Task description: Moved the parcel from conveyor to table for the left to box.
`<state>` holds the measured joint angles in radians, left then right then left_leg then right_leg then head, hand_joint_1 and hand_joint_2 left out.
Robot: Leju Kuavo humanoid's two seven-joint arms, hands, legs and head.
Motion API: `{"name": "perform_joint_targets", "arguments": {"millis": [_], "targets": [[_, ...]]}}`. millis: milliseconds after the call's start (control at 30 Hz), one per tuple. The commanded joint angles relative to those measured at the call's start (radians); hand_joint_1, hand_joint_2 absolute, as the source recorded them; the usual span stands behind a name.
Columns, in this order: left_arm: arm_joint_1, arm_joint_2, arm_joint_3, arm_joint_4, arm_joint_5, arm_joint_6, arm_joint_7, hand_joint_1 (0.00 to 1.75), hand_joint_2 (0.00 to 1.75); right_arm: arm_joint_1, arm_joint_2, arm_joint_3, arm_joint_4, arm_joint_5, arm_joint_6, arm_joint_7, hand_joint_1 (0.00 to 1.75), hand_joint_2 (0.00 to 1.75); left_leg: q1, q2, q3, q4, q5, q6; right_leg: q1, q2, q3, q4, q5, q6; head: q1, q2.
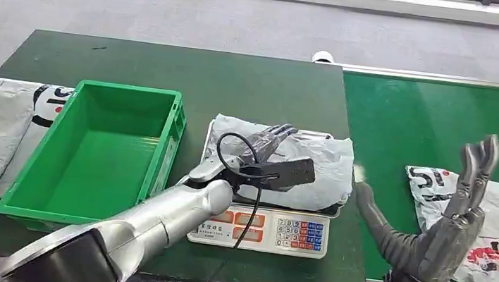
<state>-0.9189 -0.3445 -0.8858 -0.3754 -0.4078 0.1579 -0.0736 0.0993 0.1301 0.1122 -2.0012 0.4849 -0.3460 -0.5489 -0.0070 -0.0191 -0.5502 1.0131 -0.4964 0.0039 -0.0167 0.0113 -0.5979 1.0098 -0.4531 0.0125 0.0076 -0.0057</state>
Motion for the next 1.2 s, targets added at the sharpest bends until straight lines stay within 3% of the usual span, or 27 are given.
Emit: {"name": "perform_joint_targets", "arguments": {"millis": [33,433,733,1200], "targets": [[-0.045,-0.005,-0.005,0.095,-0.009,-0.009,0.018,0.0,1.75,-0.059,-0.022,0.018,0.077,0.006,-0.002,0.021,0.0,1.75,0.001,0.004,0.002,-0.001,0.0,-0.001,0.002,0.002,0.002,-0.002,0.001,-0.001,0.0,0.0],[-0.029,-0.005,0.087,0.111,-0.093,-0.016,0.019,0.0,1.75,-0.081,-0.013,0.027,0.091,0.015,0.007,0.028,0.0,1.75,0.001,0.004,0.003,-0.002,0.0,-0.002,0.001,0.002,0.002,-0.003,0.001,-0.001,0.0,0.0],[0.01,-0.005,0.029,0.13,-0.201,-0.198,0.041,0.0,1.75,-0.11,-0.015,0.024,0.112,0.003,0.022,0.028,0.0,1.75,0.001,0.005,0.004,-0.003,0.0,-0.002,0.002,0.002,0.003,-0.004,0.002,-0.001,0.0,0.0],[0.022,-0.005,-0.017,0.121,-0.248,-0.215,0.048,0.0,1.75,-0.119,-0.006,0.016,0.11,0.013,0.023,0.036,0.0,1.75,0.002,0.004,0.007,-0.004,0.001,-0.002,0.002,0.001,0.006,-0.005,0.002,-0.001,0.0,0.0]]}}
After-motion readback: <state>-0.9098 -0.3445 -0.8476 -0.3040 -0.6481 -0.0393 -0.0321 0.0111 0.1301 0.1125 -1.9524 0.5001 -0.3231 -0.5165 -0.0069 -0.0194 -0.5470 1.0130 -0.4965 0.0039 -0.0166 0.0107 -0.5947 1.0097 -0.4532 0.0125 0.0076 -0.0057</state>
